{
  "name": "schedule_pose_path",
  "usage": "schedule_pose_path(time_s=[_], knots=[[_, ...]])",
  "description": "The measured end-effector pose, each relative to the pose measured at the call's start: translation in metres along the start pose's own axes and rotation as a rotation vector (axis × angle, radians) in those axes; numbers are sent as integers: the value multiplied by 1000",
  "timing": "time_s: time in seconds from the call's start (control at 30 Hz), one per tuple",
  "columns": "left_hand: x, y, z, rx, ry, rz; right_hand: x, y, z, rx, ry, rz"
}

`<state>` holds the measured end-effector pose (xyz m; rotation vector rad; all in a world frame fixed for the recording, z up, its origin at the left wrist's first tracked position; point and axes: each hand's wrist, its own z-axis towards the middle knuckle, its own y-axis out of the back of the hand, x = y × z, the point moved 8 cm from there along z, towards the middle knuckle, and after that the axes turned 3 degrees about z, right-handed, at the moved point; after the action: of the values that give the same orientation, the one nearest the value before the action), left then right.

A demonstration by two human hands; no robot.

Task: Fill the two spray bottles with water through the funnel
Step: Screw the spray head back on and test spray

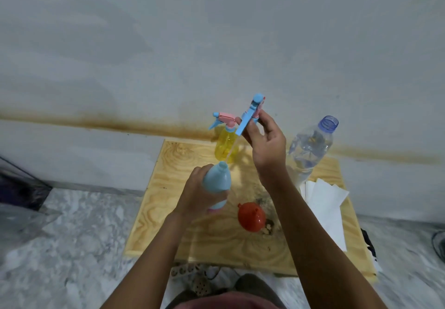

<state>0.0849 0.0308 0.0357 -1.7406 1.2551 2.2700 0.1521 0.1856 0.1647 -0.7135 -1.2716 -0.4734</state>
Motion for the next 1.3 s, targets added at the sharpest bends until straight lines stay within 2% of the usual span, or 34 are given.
schedule_pose_path(time_s=[0.17, 0.33, 0.43, 0.83, 1.0, 1.3], knots=[[-6, 9, -2, -13, 7, -85, -23, -9, -6, 56, -71, -91], [-8, 14, 1, -31, 41, -158, -43, -23, -23, 220, -133, -196], [-9, 17, 2, -38, 44, -189, -48, -27, -27, 263, -121, -235], [-8, 24, 2, -30, 88, -291, -54, -30, -31, 249, -100, -208], [-29, 34, 1, -16, -20, -303, -56, -32, -30, 228, -106, -164], [-32, 42, 3, -38, 31, -347, -52, -36, -26, 249, -120, -113]])
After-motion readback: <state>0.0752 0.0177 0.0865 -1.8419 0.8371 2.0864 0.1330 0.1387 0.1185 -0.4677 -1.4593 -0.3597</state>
